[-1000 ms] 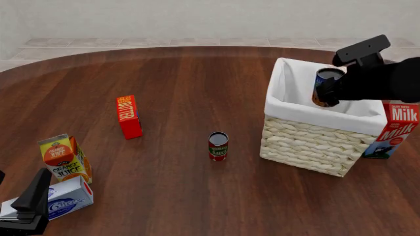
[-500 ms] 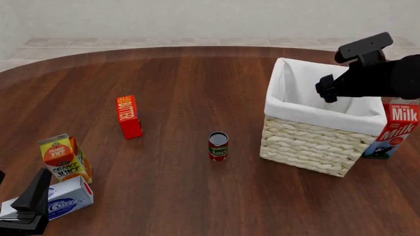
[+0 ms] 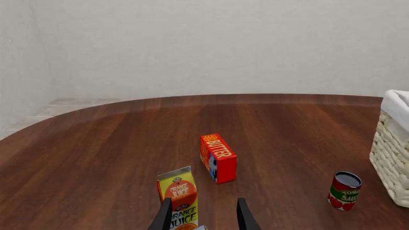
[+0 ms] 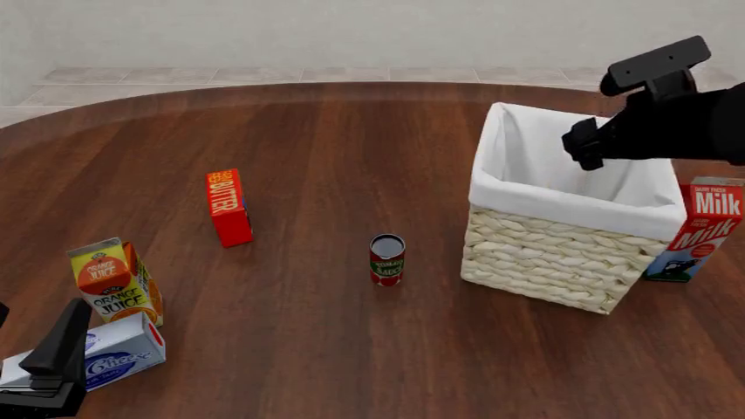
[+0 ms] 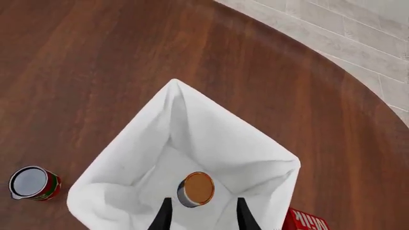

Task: Pick up the alphabet soup and the tomato sauce, and put them in the basket.

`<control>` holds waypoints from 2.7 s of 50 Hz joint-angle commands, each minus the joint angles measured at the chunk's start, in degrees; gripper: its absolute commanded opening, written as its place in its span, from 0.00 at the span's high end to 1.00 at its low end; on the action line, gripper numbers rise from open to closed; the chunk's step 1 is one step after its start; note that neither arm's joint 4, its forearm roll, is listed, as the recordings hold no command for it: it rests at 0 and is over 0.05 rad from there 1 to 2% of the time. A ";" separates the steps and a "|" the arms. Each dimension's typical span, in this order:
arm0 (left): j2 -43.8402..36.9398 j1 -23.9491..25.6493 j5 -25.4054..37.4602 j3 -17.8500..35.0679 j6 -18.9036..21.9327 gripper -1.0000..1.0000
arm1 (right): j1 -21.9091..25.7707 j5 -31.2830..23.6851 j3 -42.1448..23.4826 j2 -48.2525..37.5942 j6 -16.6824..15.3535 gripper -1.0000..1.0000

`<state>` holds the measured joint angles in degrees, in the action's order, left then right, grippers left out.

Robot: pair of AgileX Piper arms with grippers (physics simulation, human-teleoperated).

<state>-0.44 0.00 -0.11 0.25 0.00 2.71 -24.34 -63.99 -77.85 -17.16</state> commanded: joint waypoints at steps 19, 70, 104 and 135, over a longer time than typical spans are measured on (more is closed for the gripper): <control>0.00 0.00 0.00 0.00 0.00 0.00 | 4.92 -4.84 -4.97 4.34 -0.77 0.00; 0.00 0.00 0.00 0.00 0.00 0.00 | 16.52 -10.91 -9.31 7.74 -3.29 0.00; 0.00 0.00 0.00 0.00 0.00 0.00 | 19.60 -12.60 -12.39 5.48 -5.12 0.00; 0.00 0.00 0.00 0.00 0.00 0.00 | 25.11 -10.90 -13.13 0.09 -5.27 0.00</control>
<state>-0.44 0.00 -0.11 0.25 0.00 26.16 -35.84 -77.07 -76.21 -22.41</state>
